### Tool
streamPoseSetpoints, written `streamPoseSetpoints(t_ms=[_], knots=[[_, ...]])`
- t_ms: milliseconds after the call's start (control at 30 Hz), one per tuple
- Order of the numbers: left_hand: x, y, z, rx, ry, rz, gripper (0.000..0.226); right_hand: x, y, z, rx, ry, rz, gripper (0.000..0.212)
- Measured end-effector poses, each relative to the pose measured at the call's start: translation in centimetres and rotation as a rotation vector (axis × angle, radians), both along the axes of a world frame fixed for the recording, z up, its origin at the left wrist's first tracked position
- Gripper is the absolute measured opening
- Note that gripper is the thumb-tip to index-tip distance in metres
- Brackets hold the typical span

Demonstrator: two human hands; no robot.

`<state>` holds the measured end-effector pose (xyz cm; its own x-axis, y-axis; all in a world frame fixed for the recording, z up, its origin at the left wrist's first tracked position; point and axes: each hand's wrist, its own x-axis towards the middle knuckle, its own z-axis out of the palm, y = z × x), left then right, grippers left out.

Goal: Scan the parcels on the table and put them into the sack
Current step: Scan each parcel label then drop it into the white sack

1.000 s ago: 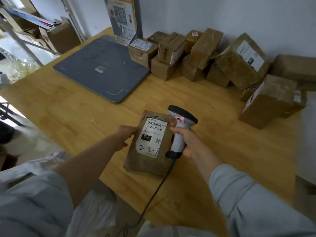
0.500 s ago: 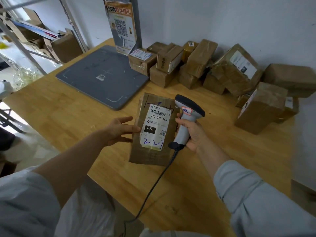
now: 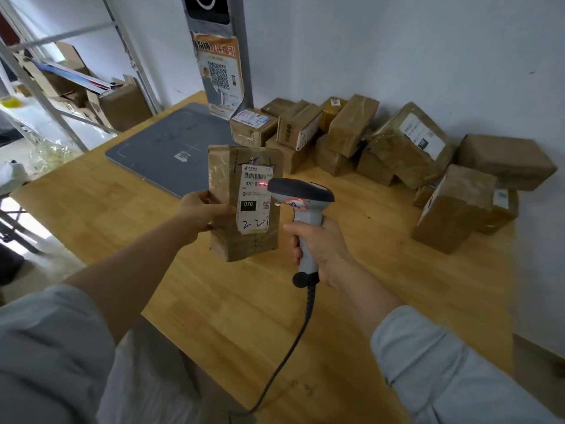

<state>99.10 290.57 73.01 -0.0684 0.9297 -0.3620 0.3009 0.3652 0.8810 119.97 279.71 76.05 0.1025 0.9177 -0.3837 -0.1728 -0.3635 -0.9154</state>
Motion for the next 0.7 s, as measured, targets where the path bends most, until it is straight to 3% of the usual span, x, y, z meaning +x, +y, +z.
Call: streamPoseSetpoints(t_ms=[700], knots=[[-1.4,-0.6,0.6,0.0,0.031,0.054,0.06,-0.9,-0.5,1.0,0.064,-0.043,0.054,0.018]])
